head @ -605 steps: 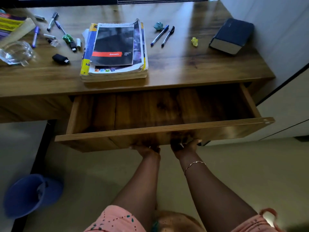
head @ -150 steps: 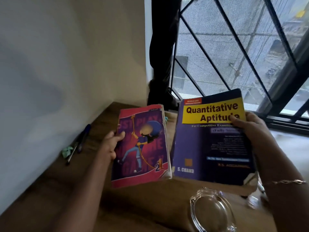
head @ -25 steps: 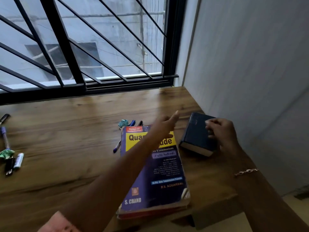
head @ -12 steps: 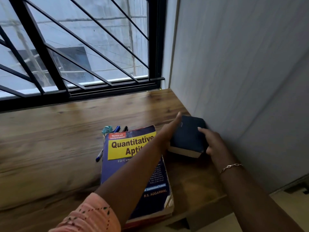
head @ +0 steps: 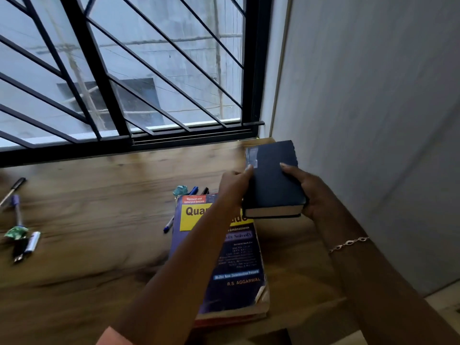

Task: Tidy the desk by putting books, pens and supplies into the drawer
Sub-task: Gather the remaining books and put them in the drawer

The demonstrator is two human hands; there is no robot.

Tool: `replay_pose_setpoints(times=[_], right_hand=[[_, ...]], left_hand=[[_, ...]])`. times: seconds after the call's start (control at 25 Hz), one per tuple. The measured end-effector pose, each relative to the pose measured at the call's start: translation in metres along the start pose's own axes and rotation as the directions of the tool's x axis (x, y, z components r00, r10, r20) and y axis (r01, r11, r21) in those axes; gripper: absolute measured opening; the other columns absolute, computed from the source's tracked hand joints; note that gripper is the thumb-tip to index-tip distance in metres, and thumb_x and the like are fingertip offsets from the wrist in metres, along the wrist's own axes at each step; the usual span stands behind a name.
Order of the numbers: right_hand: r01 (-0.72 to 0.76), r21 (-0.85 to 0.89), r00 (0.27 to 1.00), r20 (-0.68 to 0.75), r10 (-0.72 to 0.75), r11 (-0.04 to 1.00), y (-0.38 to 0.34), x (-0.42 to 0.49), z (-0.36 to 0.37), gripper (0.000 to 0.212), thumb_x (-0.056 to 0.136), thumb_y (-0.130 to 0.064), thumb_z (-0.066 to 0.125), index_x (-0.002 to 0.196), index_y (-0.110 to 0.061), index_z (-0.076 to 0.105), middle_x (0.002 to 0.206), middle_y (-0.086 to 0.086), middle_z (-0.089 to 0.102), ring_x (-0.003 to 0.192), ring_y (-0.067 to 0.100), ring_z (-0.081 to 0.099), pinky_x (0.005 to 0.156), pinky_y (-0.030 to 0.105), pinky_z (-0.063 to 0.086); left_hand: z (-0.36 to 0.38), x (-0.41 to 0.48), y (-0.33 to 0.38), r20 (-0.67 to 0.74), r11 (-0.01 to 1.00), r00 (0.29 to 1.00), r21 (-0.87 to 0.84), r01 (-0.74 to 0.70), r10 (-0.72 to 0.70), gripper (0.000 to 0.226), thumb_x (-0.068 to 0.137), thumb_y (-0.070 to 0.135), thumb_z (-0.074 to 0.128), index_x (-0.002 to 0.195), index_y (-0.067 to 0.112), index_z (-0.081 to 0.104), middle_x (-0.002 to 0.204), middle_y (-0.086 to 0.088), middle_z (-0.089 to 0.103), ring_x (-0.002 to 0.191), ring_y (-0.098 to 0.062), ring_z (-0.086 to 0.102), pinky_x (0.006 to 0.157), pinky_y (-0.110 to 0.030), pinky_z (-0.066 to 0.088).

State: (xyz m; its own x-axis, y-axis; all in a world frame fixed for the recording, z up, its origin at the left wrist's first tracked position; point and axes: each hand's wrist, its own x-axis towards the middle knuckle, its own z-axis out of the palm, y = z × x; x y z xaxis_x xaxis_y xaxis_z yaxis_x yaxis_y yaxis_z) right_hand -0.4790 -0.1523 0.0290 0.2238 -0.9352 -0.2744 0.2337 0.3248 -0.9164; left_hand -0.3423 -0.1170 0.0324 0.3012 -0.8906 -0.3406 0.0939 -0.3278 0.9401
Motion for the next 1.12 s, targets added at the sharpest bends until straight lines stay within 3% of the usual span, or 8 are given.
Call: replay_pose_setpoints(times=[0.28, 0.44, 0.56, 0.84, 0.88, 0.96, 1.04, 1.12], right_hand=[[-0.061, -0.140, 0.988, 0.130, 0.079, 0.988, 0.051, -0.030, 0.055, 0.026, 0.090, -0.020, 0.057, 0.107, -0.001, 0.057, 0.093, 0.012, 0.065, 0.074, 0.020, 0.063, 0.056, 0.026, 0.055], [0.010, -0.332, 0.995, 0.101, 0.025, 0.943, 0.088, -0.029, 0.069, 0.034, 0.091, -0.026, 0.056, 0.112, 0.000, 0.058, 0.108, 0.014, 0.066, 0.090, 0.026, 0.064, 0.078, 0.036, 0.055], [0.060, -0.555, 0.998, 0.038, -0.046, 0.830, 0.110, -0.028, 0.076, 0.047, 0.088, -0.043, 0.051, 0.110, -0.003, 0.060, 0.110, 0.017, 0.065, 0.102, 0.034, 0.060, 0.091, 0.048, 0.049], [0.065, -0.897, 0.973, -0.040, -0.227, 0.437, 0.118, -0.041, 0.066, 0.054, 0.088, -0.049, 0.050, 0.129, -0.013, 0.047, 0.134, 0.015, 0.037, 0.122, 0.035, 0.036, 0.105, 0.040, 0.032], [0.075, -0.890, 0.972, -0.035, -0.233, 0.450, 0.117, -0.039, 0.061, 0.059, 0.085, -0.049, 0.055, 0.133, -0.017, 0.042, 0.137, 0.013, 0.033, 0.124, 0.034, 0.034, 0.106, 0.041, 0.032], [0.085, -0.710, 0.991, -0.013, -0.133, 0.699, 0.117, -0.035, 0.052, 0.067, 0.079, -0.043, 0.065, 0.134, -0.020, 0.036, 0.134, 0.011, 0.042, 0.119, 0.030, 0.045, 0.102, 0.046, 0.039], [0.053, -0.456, 0.998, 0.061, -0.028, 0.888, 0.121, -0.031, 0.046, 0.063, 0.077, -0.033, 0.070, 0.129, -0.018, 0.037, 0.121, 0.009, 0.057, 0.107, 0.025, 0.057, 0.094, 0.046, 0.048], [0.052, -0.421, 0.993, 0.115, -0.004, 0.906, 0.119, -0.026, 0.045, 0.059, 0.080, -0.026, 0.070, 0.128, -0.015, 0.038, 0.115, 0.007, 0.061, 0.101, 0.022, 0.060, 0.087, 0.040, 0.052]], left_hand=[[-0.072, -0.023, -0.035, -0.225, 0.982, 0.970, 0.184, -0.046, 0.088, 0.025, 0.093, 0.027, 0.055, 0.075, 0.010, 0.060, 0.085, -0.011, 0.062, 0.080, -0.023, 0.056, 0.072, -0.034, 0.045], [-0.098, -0.032, -0.066, -0.302, 0.969, 0.947, 0.242, -0.038, 0.113, 0.026, 0.091, 0.027, 0.057, 0.069, 0.013, 0.059, 0.073, -0.010, 0.061, 0.064, -0.023, 0.054, 0.061, -0.031, 0.042], [-0.109, -0.031, -0.084, -0.332, 0.938, 0.930, 0.346, -0.032, 0.154, 0.029, 0.090, 0.031, 0.057, 0.096, 0.005, 0.067, 0.097, -0.016, 0.068, 0.091, -0.030, 0.063, 0.082, -0.040, 0.052], [-0.117, -0.039, -0.103, -0.368, 0.708, 0.897, 0.700, 0.094, 0.245, 0.048, 0.085, 0.056, 0.050, 0.117, 0.022, 0.061, 0.122, -0.005, 0.055, 0.119, -0.030, 0.045, 0.099, -0.037, 0.037], [-0.120, -0.039, -0.109, -0.356, 0.800, 0.915, 0.596, 0.064, 0.192, 0.056, 0.080, 0.060, 0.053, 0.120, 0.020, 0.059, 0.124, -0.005, 0.055, 0.118, -0.028, 0.047, 0.100, -0.037, 0.040], [-0.123, -0.043, -0.119, -0.253, 0.990, 0.966, 0.136, -0.023, 0.057, 0.062, 0.080, 0.054, 0.061, 0.126, 0.013, 0.051, 0.124, -0.009, 0.058, 0.110, -0.023, 0.057, 0.094, -0.040, 0.049], [-0.122, -0.046, -0.126, -0.166, 0.987, 0.986, -0.160, -0.029, 0.002, 0.052, 0.086, 0.036, 0.062, 0.128, 0.010, 0.046, 0.120, -0.010, 0.061, 0.101, -0.022, 0.063, 0.082, -0.036, 0.055], [-0.122, -0.044, -0.128, -0.146, 0.969, 0.989, -0.245, -0.020, -0.016, 0.048, 0.087, 0.030, 0.063, 0.127, 0.008, 0.047, 0.118, -0.012, 0.062, 0.099, -0.025, 0.064, 0.077, -0.038, 0.057]])
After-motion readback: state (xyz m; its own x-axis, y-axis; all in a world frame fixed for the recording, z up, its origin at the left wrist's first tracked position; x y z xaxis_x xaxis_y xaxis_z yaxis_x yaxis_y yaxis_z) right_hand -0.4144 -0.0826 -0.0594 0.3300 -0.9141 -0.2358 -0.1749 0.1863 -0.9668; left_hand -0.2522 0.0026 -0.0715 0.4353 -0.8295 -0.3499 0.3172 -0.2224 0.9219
